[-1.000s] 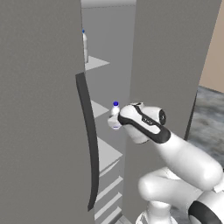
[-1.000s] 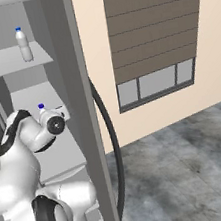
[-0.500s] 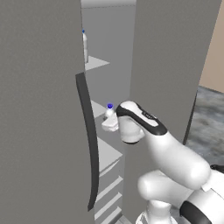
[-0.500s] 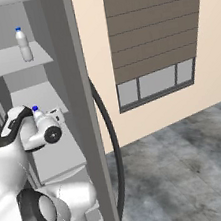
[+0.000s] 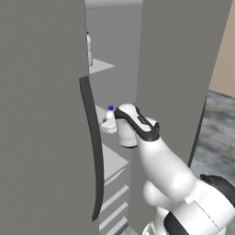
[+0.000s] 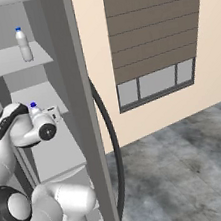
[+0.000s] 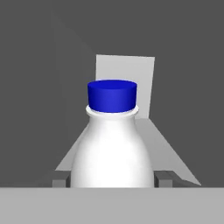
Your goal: Take the bottled waters from the counter and place them in the freezer to freeze. Close the freezer door after placing the bottles.
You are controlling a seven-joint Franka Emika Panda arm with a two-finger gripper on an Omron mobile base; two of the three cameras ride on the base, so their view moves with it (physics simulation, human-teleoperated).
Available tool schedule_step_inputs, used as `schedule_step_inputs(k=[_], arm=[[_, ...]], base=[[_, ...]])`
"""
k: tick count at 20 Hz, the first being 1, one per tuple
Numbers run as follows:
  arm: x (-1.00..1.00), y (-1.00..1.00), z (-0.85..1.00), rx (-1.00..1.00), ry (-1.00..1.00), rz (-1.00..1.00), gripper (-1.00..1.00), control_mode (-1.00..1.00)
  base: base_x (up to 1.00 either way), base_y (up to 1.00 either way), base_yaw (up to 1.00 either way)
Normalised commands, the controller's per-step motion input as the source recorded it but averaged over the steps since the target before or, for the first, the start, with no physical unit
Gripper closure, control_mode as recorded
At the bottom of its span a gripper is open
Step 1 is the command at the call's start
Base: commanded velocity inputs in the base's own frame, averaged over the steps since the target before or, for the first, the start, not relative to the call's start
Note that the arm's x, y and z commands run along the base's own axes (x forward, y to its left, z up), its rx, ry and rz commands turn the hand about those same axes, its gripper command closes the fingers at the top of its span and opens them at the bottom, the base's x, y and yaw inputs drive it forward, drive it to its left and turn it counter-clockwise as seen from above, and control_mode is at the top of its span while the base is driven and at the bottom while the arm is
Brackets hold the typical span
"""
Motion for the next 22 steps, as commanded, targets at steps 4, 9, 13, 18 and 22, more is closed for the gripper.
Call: schedule_step_inputs(k=[4, 9, 13, 18, 22], arm=[[0.46, 0.0, 0.16, 0.0, 0.12, 0.05, 1.0, -1.0], [0.31, 0.08, 0.0, 0.0, 0.03, 0.09, 1.0, -1.0], [0.28, 0.25, -0.01, 0.0, -0.01, 0.05, 1.0, -1.0], [0.27, 0.31, 0.0, -0.05, 0.0, 0.0, 1.0, -1.0], [0.35, 0.21, -0.08, 0.0, 0.0, 0.0, 1.0, -1.0]], base=[[0.0, 0.0, 0.0], [0.0, 0.0, 0.0], [0.0, 0.0, 0.0], [0.0, 0.0, 0.0], [0.0, 0.0, 0.0]])
